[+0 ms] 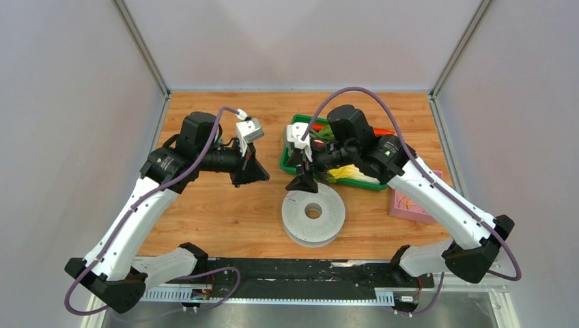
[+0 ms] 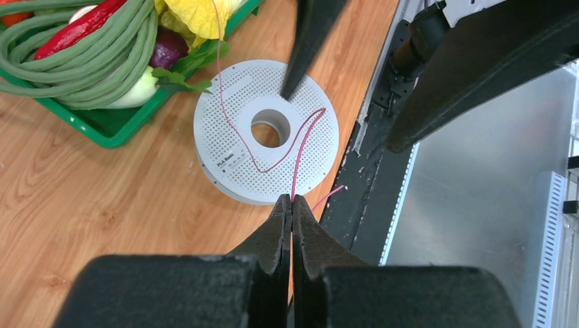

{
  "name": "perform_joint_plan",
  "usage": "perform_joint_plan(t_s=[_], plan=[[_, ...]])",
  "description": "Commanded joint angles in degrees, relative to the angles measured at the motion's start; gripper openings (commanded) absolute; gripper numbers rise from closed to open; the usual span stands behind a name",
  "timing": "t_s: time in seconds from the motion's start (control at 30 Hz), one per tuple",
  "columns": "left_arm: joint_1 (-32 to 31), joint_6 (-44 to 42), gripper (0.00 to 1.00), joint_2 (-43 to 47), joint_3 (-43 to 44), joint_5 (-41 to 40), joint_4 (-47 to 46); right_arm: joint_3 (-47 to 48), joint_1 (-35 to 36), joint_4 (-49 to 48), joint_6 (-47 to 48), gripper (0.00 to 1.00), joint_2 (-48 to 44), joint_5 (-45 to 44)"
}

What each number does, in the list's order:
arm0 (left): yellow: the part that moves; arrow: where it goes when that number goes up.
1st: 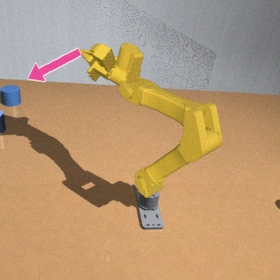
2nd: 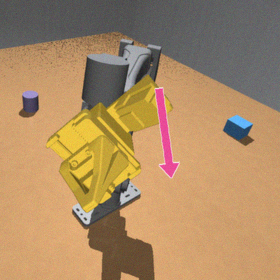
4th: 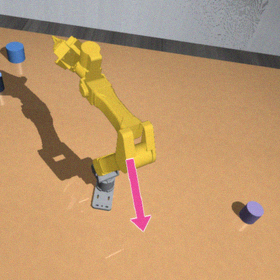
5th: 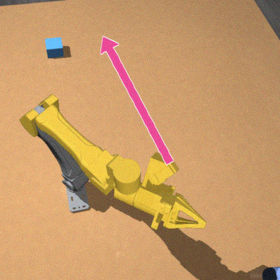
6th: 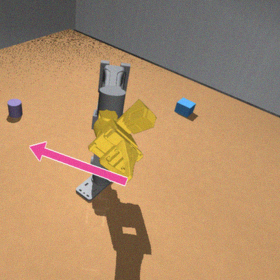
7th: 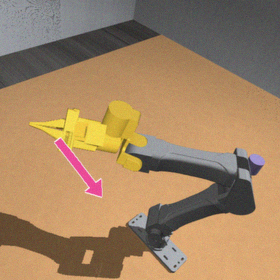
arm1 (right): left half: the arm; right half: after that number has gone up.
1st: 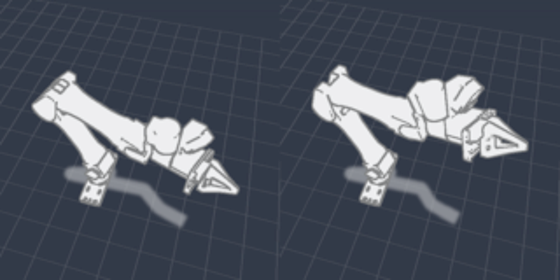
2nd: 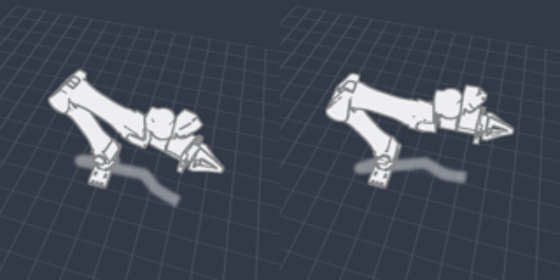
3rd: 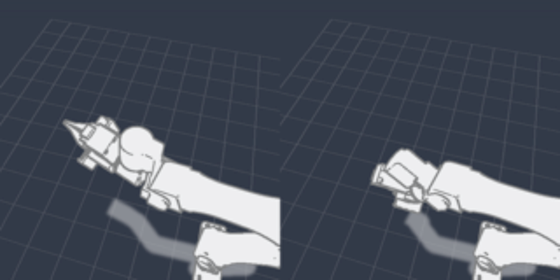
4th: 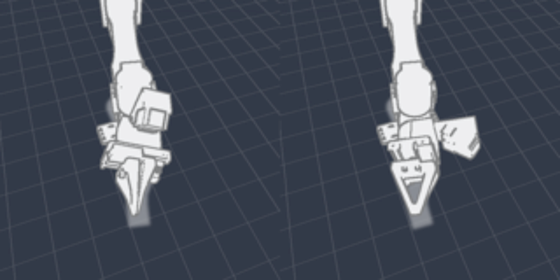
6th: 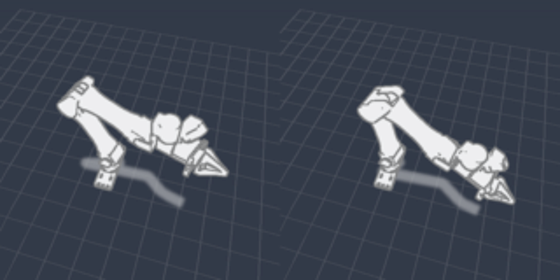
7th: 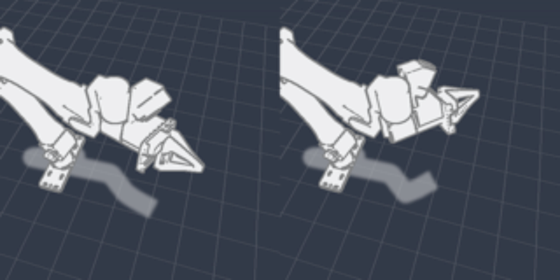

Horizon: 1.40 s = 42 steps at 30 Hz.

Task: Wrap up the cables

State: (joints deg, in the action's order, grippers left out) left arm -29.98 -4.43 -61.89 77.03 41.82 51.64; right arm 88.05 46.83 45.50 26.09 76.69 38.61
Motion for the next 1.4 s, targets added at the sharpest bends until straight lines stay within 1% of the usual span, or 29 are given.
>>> perform_joint_plan(t_s=[0.0,0.1,0.17,0.2,0.23,0.27,0.33,0.37,0.7,0.87,1.03,1.1,1.23,1.33,1.37], plan=[[-0.17,-0.24,0.00,0.89,0.75,1.15,-2.32,0.90,1.33,-3.22,-2.00,0.56,0.31,0.33],[-0.26,1.96,0.00,2.99,-1.88,3.00,-6.88,0.46,2.30,-3.92,-3.49,0.38,0.75,0.41],[-0.17,4.07,0.00,4.58,-4.16,2.57,-10.66,-0.33,2.65,-4.36,-3.76,0.19,0.31,0.33],[-0.26,4.07,0.00,5.19,-4.70,2.39,-11.64,-0.51,2.65,-4.45,-4.02,0.12,0.22,-0.11],[-0.17,4.07,0.00,5.46,-4.96,2.39,-12.26,-0.95,2.57,-4.62,-4.29,0.08,0.13,-0.72],[-0.17,4.07,0.00,5.72,-5.05,2.99,-12.52,-1.30,2.57,-4.97,-4.29,0.00,-0.22,-1.43],[-0.17,4.07,0.00,5.90,-5.23,3.62,-12.61,-2.18,2.65,-5.33,-4.20,0.00,-0.66,-2.57],[-0.17,5.55,0.00,6.08,-5.32,3.53,-12.96,-2.27,2.57,-5.24,-4.11,0.00,-0.83,-2.75],[2.37,11.89,0.00,9.50,-9.80,5.37,-21.48,-5.43,2.30,-4.98,-4.47,0.00,-3.82,-3.54],[4.93,16.63,0.00,10.91,-11.90,2.12,-26.67,-6.40,2.30,-5.06,-5.60,0.00,-4.79,-1.26],[5.01,27.78,0.00,12.49,-16.56,2.30,-37.20,-5.79,2.48,-5.77,-6.31,0.00,-3.74,-0.82],[4.93,31.05,0.00,12.58,-17.35,0.20,-39.06,-5.26,2.48,-5.51,-6.31,0.00,-3.12,-0.47],[5.02,32.29,0.00,13.20,-17.27,-1.92,-40.39,-5.87,2.48,-4.80,-5.70,0.00,-3.38,-1.25],[5.02,29.93,0.00,13.11,-16.74,-0.78,-39.25,-5.96,2.57,-3.84,-4.47,0.00,-4.09,-3.45],[5.02,28.52,0.00,13.20,-16.22,-0.43,-38.46,-5.53,2.39,-3.49,-4.29,0.07,-4.35,-4.50]])
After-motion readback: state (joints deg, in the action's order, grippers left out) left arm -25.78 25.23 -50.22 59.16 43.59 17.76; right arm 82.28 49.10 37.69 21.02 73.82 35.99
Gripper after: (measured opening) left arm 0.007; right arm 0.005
